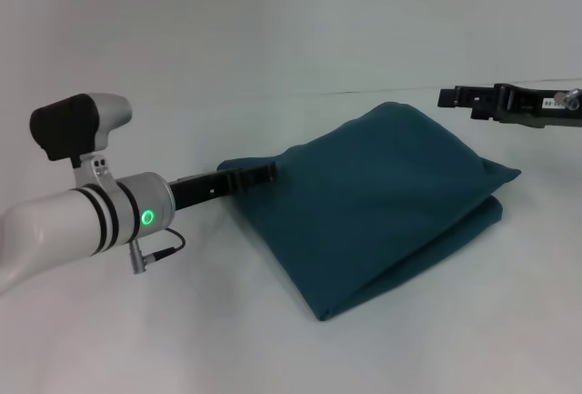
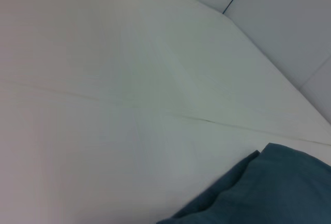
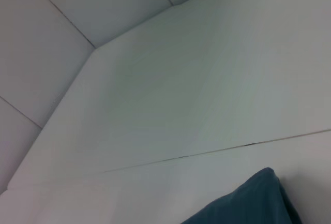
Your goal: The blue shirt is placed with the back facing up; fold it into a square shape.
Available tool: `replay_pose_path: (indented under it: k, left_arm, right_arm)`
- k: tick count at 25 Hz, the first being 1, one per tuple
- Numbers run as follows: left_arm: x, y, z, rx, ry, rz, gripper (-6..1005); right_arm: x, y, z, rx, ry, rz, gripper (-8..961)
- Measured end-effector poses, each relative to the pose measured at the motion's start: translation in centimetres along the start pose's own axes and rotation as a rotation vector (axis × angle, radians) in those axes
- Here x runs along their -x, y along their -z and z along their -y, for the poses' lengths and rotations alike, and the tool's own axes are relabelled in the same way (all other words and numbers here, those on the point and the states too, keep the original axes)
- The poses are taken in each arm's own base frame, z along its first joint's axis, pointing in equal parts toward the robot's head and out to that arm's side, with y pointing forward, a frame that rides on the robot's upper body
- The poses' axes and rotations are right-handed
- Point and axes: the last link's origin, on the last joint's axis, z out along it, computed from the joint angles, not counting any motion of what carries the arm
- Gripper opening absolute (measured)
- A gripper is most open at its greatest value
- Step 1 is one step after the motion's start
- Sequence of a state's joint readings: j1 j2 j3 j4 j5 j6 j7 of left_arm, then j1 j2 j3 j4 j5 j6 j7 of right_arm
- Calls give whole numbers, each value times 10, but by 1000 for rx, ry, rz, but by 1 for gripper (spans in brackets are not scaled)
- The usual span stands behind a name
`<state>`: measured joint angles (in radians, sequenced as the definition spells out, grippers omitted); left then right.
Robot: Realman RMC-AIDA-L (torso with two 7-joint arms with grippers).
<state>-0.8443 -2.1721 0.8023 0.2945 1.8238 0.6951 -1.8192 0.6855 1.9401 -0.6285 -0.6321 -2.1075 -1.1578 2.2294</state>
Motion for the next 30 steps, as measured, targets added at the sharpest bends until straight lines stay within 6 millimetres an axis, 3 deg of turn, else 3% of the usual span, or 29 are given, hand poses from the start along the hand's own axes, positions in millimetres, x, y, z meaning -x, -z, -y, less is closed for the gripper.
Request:
replay_pose_path:
  k: [14, 21, 27, 30]
  left_arm:
    - [-3, -4, 0, -29, -19, 2, 949]
    - [-4, -4, 1, -41, -23, -1, 949]
    - [-5, -3, 7, -79, -14, -10, 949]
    - [-4, -3, 9, -88, -11, -11, 948]
  right_arm:
    - [-5, -9, -2, -9, 31, 5, 852]
    - [-5, -12, -3, -22, 36, 9, 720]
    - [-4, -12, -3, -21, 36, 12, 538]
    - [-4, -12, -3, -22, 36, 12, 539]
